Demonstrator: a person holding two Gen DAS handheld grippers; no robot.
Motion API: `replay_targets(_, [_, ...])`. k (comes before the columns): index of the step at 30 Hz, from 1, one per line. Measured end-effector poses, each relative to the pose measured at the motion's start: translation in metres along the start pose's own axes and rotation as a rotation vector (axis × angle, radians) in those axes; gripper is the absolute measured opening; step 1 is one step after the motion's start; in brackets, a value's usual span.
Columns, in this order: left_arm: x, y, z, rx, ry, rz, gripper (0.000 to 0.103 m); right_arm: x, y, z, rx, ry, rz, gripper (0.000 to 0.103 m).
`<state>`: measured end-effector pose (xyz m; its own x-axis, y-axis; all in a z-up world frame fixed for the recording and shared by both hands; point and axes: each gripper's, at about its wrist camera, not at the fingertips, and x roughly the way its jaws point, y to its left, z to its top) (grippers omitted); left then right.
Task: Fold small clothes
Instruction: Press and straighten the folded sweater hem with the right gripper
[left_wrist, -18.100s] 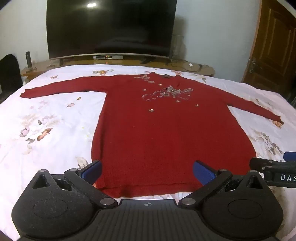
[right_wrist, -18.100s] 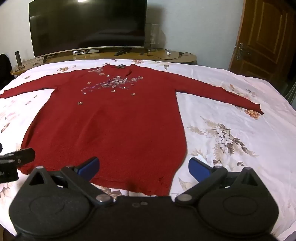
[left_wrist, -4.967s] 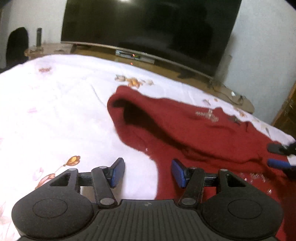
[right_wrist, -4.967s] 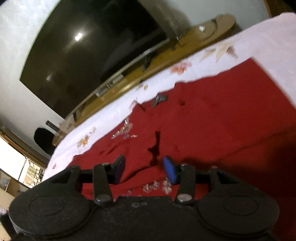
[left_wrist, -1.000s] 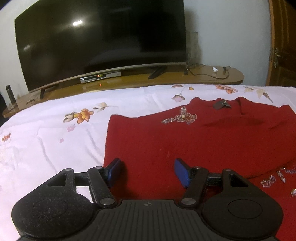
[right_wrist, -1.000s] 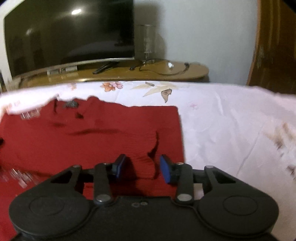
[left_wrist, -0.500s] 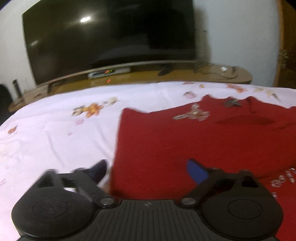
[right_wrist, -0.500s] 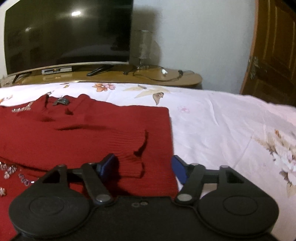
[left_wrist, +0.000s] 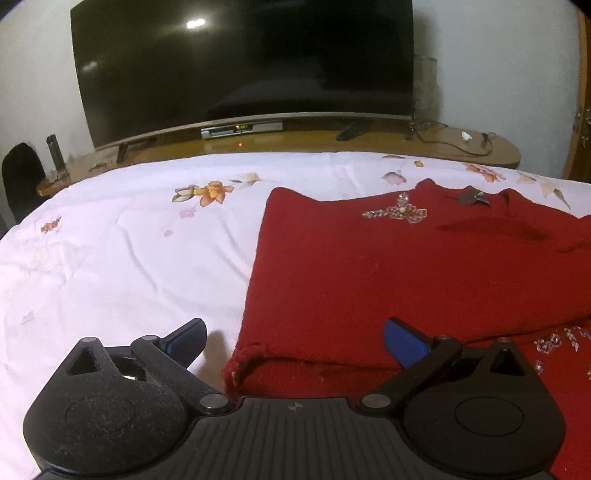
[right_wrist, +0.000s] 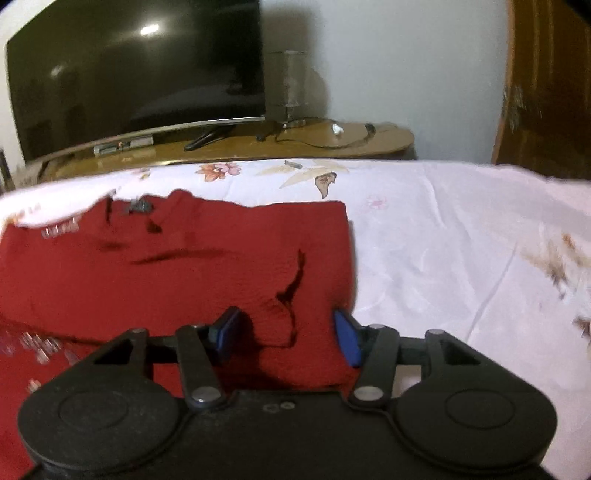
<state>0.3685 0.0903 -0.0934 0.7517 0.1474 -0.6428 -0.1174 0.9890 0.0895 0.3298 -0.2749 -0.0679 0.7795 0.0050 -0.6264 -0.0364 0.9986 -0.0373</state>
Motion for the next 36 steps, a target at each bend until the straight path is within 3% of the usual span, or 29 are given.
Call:
replay_targets(7, [-0.022,0.000,0.000,0.035,-0.013,0.069,0.102,-0.014,0.002,-0.002,-0.119,-0.036,-0.088,0.052])
replay_targets(9, [-0.038,0.003,-0.004,0.038,-0.043,0.066,0.102,-0.025,-0.008,-0.001,-0.055,-0.060,-0.025,0.045])
replay_targets(11, [-0.053,0.007,-0.011,0.031,-0.055,0.068,0.102,-0.029,-0.013,0.000,-0.021,-0.077,0.046,0.044])
replay_targets(16, [-0.076,0.025,-0.032,-0.026,-0.032,0.093,0.102,-0.008,-0.003,0.003,-0.076,0.001,0.069,0.038])
replay_targets(17, [-0.078,0.026,-0.037,-0.030,-0.020,0.094,0.102,-0.007,-0.002,0.002,-0.076,-0.007,0.078,0.031])
replay_targets(18, [-0.079,0.027,-0.041,-0.027,-0.007,0.099,0.102,-0.006,-0.001,0.003,-0.082,-0.008,0.102,0.011])
replay_targets(21, [-0.085,0.031,-0.053,-0.043,0.013,0.110,0.102,-0.014,0.003,0.003,-0.093,-0.037,0.093,0.008])
replay_targets(24, [-0.086,0.035,-0.063,-0.054,0.036,0.103,0.102,-0.023,-0.006,-0.001,-0.049,-0.045,0.093,0.008])
replay_targets(29, [-0.089,0.042,-0.074,-0.061,0.057,0.072,0.102,-0.009,0.002,-0.001,-0.101,-0.002,0.052,0.013])
replay_targets(33, [-0.097,0.050,-0.084,-0.081,0.061,-0.009,0.102,-0.033,-0.009,-0.002,-0.024,-0.017,0.084,0.038])
replay_targets(35, [-0.103,0.055,-0.093,-0.096,0.068,-0.065,0.101,-0.052,-0.016,-0.012,0.004,-0.026,0.098,0.040])
replay_targets(36, [-0.109,0.059,-0.099,-0.105,0.069,-0.100,0.095,-0.065,-0.022,-0.021,0.031,-0.015,0.109,0.040])
